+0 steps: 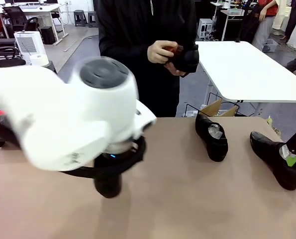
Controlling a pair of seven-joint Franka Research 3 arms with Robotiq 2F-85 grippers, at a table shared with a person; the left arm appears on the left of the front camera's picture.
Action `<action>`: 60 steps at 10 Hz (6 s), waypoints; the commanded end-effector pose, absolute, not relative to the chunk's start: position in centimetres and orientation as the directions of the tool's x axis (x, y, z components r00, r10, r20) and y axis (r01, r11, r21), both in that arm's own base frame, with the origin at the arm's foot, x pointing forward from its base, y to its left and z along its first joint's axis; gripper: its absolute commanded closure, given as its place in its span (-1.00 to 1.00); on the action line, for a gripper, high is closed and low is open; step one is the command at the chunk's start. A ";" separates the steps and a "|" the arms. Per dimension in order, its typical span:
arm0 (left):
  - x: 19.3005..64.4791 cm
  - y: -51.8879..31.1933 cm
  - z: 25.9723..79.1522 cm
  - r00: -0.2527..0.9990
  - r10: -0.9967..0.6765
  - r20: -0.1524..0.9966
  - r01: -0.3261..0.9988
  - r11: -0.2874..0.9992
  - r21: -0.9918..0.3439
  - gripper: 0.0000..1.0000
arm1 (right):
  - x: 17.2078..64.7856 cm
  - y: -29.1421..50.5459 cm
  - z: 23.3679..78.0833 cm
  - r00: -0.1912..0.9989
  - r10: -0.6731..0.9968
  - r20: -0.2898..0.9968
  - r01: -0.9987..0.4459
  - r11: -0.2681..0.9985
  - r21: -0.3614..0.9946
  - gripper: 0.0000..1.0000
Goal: Organize the shoes by placing them on the stand.
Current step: Place the Shoe from the middle of the table onto the Shoes Stand.
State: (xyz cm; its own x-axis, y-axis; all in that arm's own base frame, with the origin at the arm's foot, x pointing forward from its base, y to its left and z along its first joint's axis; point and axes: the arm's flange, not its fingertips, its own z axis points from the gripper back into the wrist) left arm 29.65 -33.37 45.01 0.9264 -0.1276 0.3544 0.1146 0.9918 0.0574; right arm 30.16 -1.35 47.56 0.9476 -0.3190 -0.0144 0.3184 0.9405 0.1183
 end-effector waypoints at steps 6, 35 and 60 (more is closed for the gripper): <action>29.1 -27.5 48.5 0.899 -0.155 0.410 0.130 0.988 0.086 1.00 | 30.2 -1.2 47.6 0.950 -0.313 -0.009 0.312 0.943 0.117 -1.00; 54.8 4.6 45.5 0.781 -0.203 0.590 0.040 0.960 0.278 1.00 | 30.2 -1.2 47.6 0.950 -0.313 -0.009 0.312 0.943 0.117 -1.00; 52.5 6.0 45.0 0.791 -0.055 0.609 -0.100 0.971 0.217 -0.45 | 30.2 -1.2 47.6 0.950 -0.313 -0.009 0.312 0.943 0.117 -1.00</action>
